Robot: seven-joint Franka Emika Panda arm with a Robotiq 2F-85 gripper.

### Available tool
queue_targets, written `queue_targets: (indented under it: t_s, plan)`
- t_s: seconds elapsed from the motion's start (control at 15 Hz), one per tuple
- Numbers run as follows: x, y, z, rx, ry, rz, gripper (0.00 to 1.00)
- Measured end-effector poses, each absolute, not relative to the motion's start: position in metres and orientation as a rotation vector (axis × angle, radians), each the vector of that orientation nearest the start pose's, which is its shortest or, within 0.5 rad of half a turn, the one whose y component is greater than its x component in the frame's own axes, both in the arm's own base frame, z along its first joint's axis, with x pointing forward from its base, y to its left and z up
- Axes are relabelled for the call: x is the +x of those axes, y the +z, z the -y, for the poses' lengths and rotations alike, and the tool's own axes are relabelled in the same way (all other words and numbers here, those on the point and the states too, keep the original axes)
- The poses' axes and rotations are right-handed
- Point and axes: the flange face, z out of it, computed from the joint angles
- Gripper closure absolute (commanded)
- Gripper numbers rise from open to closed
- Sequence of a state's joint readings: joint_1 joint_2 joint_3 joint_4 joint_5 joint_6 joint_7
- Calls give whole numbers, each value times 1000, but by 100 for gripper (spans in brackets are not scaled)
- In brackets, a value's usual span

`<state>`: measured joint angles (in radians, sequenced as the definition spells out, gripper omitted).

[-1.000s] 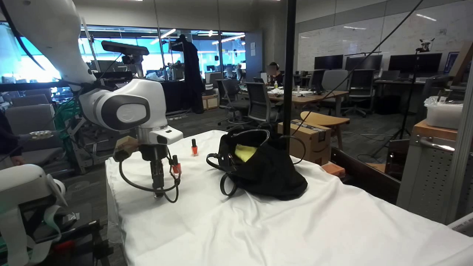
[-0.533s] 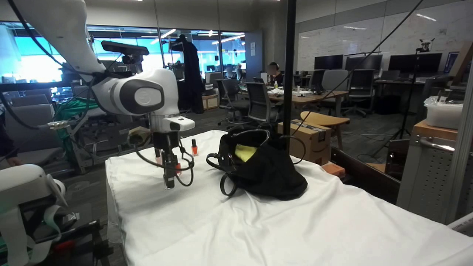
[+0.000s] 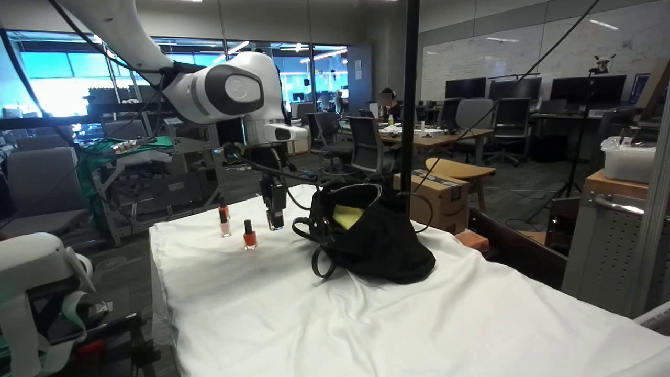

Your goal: Pick up the nail polish and put them in the bag

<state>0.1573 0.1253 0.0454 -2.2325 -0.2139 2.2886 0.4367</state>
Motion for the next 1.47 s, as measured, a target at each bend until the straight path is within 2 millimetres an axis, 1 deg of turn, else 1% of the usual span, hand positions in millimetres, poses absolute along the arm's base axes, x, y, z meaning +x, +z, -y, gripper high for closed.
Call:
queue_targets:
  t_s: [0.27, 0.4, 0.53, 0.8, 1.13, 1.4, 1.47]
  plan:
    - [550, 338, -95, -3308, -50, -86, 84]
    - [563, 347, -92, -3304, -85, -49, 84]
    - [576, 351, -90, -3300, -110, -11, 84]
    - [604, 350, -92, -3293, -147, 55, 84]
    - [638, 338, -98, -3283, -185, 131, 84]
    - [660, 328, -101, -3282, -209, 168, 84]
    - [665, 326, -101, -3288, -215, 176, 74]
